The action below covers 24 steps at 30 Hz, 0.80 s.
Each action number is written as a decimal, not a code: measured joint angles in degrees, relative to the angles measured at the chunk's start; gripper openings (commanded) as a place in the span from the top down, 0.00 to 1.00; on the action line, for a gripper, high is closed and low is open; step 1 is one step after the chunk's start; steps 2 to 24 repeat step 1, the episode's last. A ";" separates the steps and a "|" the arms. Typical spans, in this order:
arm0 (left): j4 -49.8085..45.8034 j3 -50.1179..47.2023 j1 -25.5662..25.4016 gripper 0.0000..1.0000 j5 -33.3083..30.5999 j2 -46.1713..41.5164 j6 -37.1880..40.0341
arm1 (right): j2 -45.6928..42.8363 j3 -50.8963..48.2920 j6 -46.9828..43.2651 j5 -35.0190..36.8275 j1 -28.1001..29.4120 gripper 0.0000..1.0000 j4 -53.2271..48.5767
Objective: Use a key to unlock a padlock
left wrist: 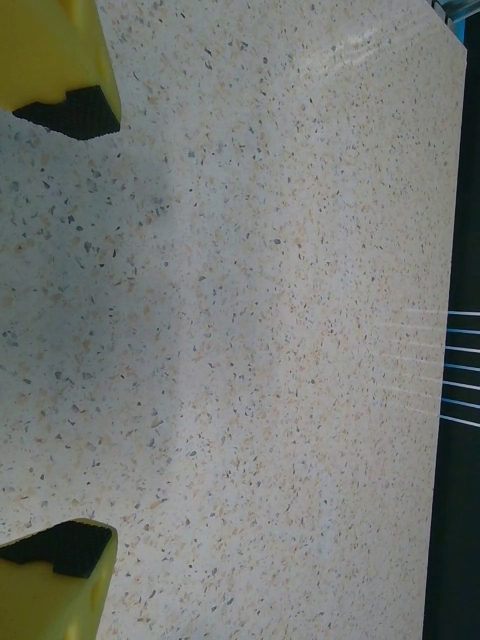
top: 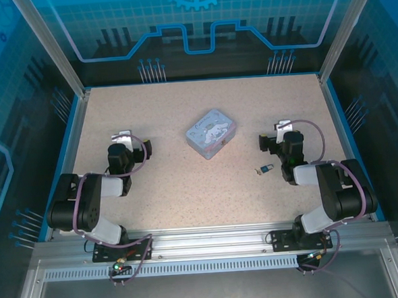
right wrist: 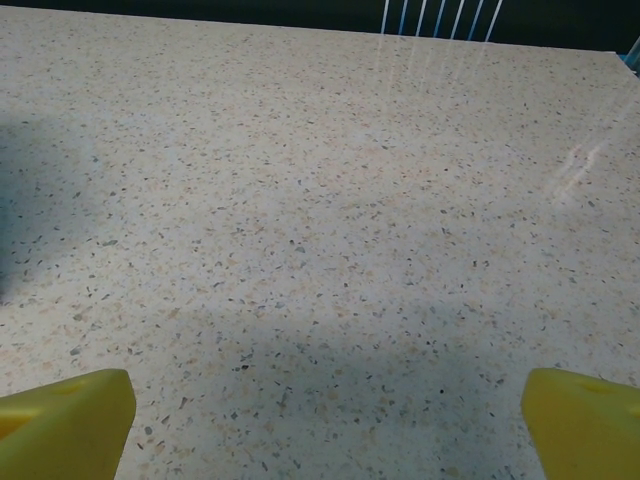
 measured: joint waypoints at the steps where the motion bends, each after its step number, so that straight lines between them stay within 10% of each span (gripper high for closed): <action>1: 0.00 0.00 0.00 0.01 0.00 0.00 0.00 | 0.00 0.00 -0.02 -0.04 0.02 0.00 0.02; 24: 0.00 0.00 0.00 0.01 0.00 0.00 0.00 | 0.00 0.00 -0.02 -0.04 0.02 0.00 0.02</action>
